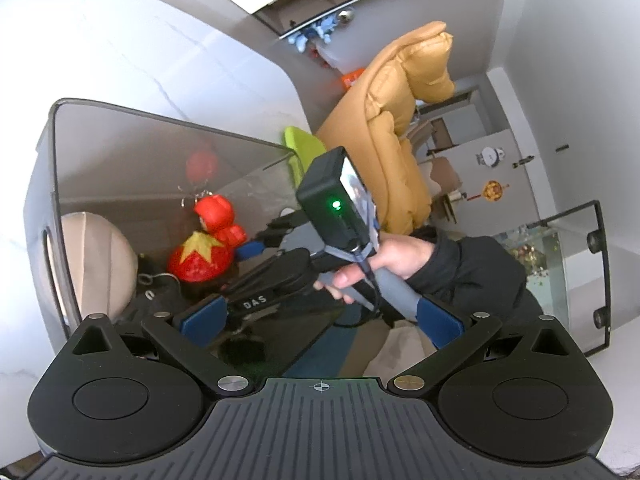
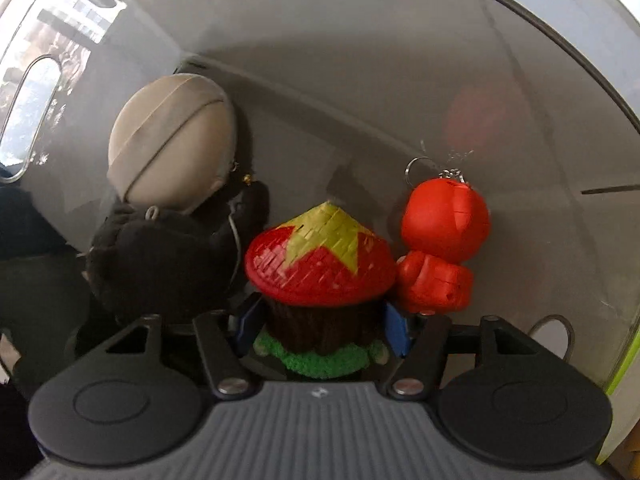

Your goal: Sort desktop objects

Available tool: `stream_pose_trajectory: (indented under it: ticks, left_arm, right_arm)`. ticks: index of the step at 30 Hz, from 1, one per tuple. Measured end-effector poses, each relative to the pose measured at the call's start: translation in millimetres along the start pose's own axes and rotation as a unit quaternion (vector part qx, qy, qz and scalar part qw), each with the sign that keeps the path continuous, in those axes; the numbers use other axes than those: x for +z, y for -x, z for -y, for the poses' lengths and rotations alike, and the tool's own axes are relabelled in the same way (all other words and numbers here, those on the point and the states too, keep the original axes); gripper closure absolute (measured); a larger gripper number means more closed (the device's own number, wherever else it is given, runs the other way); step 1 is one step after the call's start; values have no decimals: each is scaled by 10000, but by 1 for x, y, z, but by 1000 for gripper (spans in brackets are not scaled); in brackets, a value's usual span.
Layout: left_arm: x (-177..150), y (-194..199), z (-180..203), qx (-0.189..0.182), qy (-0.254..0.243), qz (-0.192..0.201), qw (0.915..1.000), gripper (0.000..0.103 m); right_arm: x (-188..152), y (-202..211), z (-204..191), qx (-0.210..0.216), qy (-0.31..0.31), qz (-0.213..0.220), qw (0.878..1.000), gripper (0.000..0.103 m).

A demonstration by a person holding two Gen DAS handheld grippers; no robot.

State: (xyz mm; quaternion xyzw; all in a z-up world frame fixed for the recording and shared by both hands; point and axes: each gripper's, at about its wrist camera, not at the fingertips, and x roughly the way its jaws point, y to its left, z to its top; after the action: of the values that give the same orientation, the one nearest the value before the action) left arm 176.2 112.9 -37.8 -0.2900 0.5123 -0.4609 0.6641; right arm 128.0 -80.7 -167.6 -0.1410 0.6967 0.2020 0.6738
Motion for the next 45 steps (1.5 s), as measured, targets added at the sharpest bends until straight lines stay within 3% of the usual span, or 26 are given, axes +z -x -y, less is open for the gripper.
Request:
stream_pose_trajectory:
  ticks: [2,4,6,8,13,17,19,20,21,23,27,31,32,37,38,39,42,45]
  left_arm:
    - [1,4,-3,-21,52,88,9999,0]
    - [2,7,-5,-43,117,169,9998,0]
    - [2,10,-6,-83,162,236,9996,0]
    - [2,13,-5,-113,150,292,9994,0]
    - [0,17,-1,-168,45,313,9994,0]
    - [1,17,-3,-171,57,297,9994,0]
    - [1,16,-4,-159,81,279,9995,0]
    - [2,15,-4,-155,85,270,9995,0]
    - [2,15,-4,-151,84,262,9995,0]
    - [3,14,-4,-141,81,251,9996,0]
    - [5,12,-5,-118,68,241,9996,0]
    - [5,7,-5,-75,64,186,9998,0]
    - [5,6,-5,-63,60,169,9998,0]
    - [5,12,-3,74,2,357,9993,0]
    - [4,14,-2,138,-20,432,9990,0]
    - [4,17,-1,229,-49,525,9983,0]
    - [2,26,2,502,-99,789,9956,0]
    - [-1,30,5,829,-75,977,9917,0]
  right_arm:
    - [-1,20,-2,-38,76,291,9995,34]
    - [-3,47,-8,-40,223,859,9961,28]
    - [-6,72,-17,24,378,1520,9877,12]
    - [2,77,-22,346,600,1888,9796,6]
    - [33,35,-40,449,926,1575,9821,6]
    - [52,-2,-67,386,902,1162,9884,6]
    - [57,-11,-64,568,761,1023,9902,7]
    - [58,-13,-60,808,587,1040,9896,13]
    - [58,-13,-56,1053,367,1053,9882,27]
    - [57,-11,-45,1353,-199,1091,9846,36]
    - [48,11,-37,1207,73,1790,9764,61]
    - [43,17,-38,981,194,2023,9742,67]
    - [44,10,-41,816,260,1981,9764,85]
    - [43,14,-35,486,273,2001,9782,68]
    - [37,23,-34,507,188,2096,9763,58]
    - [30,32,-33,530,102,2196,9741,49]
    - [0,62,-29,548,-42,2673,9620,38]
    - [-28,83,-23,78,-127,3172,9482,28]
